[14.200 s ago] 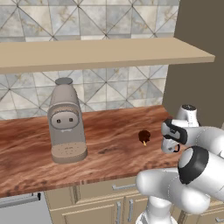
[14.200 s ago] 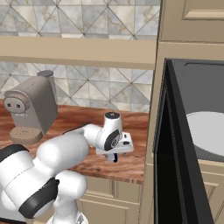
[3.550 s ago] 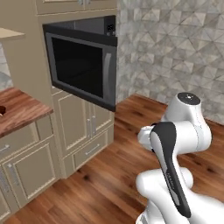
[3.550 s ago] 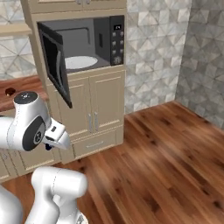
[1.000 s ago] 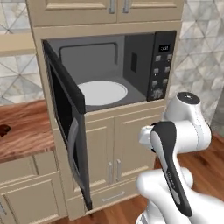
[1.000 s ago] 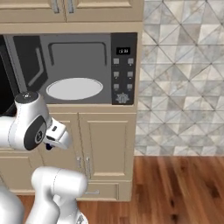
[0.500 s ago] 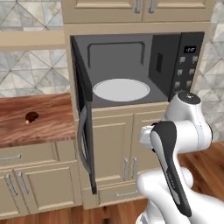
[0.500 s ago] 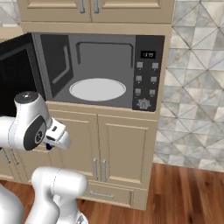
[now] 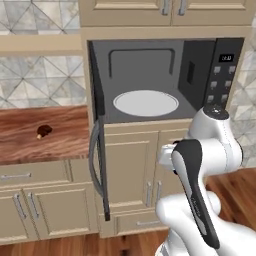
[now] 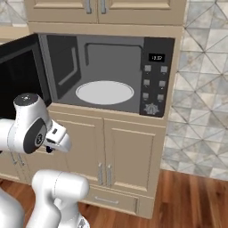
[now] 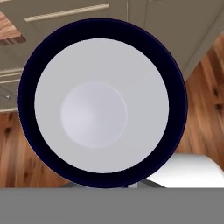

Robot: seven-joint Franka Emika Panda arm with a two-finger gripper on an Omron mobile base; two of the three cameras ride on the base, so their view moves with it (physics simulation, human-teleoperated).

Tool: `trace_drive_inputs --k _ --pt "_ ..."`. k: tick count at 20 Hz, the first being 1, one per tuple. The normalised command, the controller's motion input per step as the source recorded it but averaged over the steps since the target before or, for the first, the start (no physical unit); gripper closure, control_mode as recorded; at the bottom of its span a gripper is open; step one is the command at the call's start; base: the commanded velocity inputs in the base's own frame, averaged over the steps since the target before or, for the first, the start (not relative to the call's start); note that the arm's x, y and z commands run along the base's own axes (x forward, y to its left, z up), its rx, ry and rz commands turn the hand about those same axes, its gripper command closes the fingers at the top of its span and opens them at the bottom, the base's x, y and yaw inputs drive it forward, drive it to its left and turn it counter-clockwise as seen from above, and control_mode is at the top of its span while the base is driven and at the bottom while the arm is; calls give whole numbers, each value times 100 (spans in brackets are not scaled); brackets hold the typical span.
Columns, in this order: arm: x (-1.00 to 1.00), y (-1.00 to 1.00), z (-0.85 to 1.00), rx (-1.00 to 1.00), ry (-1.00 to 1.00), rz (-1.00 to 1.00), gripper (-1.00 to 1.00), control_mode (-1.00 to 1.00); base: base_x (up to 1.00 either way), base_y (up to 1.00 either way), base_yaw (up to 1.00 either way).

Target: Pick the mug from the counter and place it inside the microwave. Then close the microwave.

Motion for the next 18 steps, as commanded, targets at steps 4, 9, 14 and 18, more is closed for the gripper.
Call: trace_drive_inputs --k 4,9,14,18 --pt "0 0 0 0 0 0 100 100 48 -18 -11" --pt "0 0 0 0 0 0 100 100 46 -5 -20" --pt "0 0 0 0 0 0 100 100 -3 0 -4" --pt "0 0 0 0 0 0 100 100 -26 0 0"
